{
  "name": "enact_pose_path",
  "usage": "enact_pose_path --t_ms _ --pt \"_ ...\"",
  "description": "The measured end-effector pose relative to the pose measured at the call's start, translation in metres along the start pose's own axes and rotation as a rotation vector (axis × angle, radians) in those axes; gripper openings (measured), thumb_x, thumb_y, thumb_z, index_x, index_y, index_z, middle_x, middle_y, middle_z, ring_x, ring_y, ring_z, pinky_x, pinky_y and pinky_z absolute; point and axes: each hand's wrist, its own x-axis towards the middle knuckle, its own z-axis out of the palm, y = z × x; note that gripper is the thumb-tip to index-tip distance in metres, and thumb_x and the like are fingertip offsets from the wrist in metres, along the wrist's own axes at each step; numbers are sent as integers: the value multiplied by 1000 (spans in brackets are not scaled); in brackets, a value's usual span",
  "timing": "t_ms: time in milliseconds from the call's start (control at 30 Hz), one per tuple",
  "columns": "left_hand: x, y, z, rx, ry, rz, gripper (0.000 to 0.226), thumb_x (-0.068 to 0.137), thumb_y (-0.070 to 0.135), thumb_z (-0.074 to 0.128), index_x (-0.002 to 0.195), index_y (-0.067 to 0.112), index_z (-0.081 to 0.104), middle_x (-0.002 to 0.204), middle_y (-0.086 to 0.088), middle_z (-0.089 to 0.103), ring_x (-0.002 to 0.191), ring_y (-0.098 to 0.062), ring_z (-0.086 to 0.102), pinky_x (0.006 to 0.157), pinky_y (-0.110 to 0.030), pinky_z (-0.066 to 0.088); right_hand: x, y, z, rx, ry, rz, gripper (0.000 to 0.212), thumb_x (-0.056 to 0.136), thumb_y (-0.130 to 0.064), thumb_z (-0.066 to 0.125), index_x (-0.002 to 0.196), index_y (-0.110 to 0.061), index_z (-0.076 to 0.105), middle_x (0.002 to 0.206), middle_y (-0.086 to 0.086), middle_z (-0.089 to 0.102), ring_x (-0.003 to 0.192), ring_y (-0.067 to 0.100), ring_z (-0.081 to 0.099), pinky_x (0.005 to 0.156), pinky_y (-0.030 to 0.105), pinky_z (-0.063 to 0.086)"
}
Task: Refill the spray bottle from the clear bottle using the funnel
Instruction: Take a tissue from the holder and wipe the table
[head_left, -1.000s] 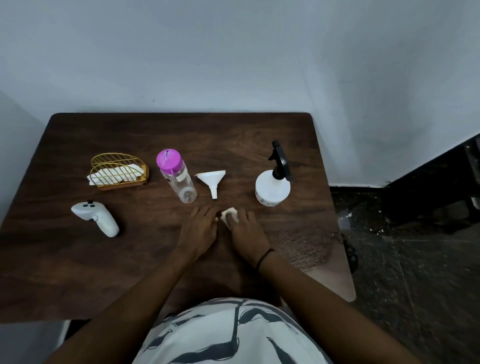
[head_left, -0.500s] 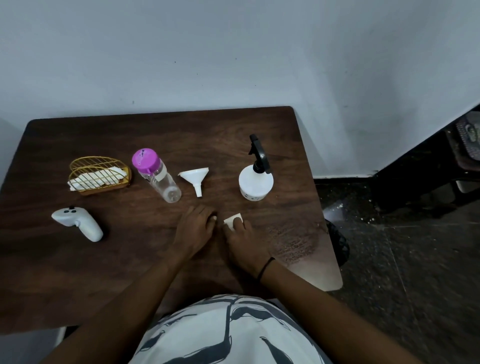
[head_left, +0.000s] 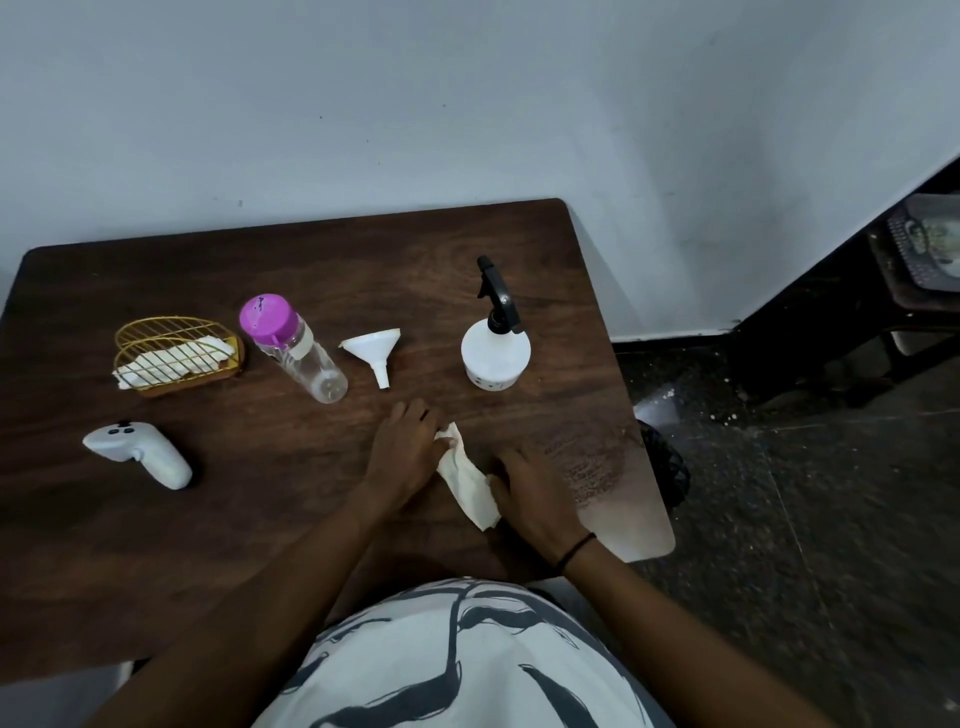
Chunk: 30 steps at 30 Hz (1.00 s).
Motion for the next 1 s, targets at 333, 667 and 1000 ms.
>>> enact_pose_path --t_ms 333,667,1000 --pt "-18 -16 -7 -23 28 -53 11 91 24 63 83 16 65 87 0 64 83 -19 56 76 -36 48 -5 -20 16 -40 -72 58 22 83 -31 66 98 -16 59 105 6 60 92 23 58 73 36 48" --pt "-17 -11 -18 -79 -57 141 41 81 15 54 120 6 66 121 -12 67 111 -32 62 97 -45 50 0 -26 -13 390 -111 146 10 85 -8 58 88 -15 52 85 0 60 75 13 52 58 25 35" --pt "4 26 -22 -230 -313 181 13 84 36 63 96 35 69 97 18 66 91 -2 55 82 -34 48 -10 -14 -68 602 -4 138 21 88 0 61 100 -16 53 90 -10 56 80 -2 53 66 16 46"
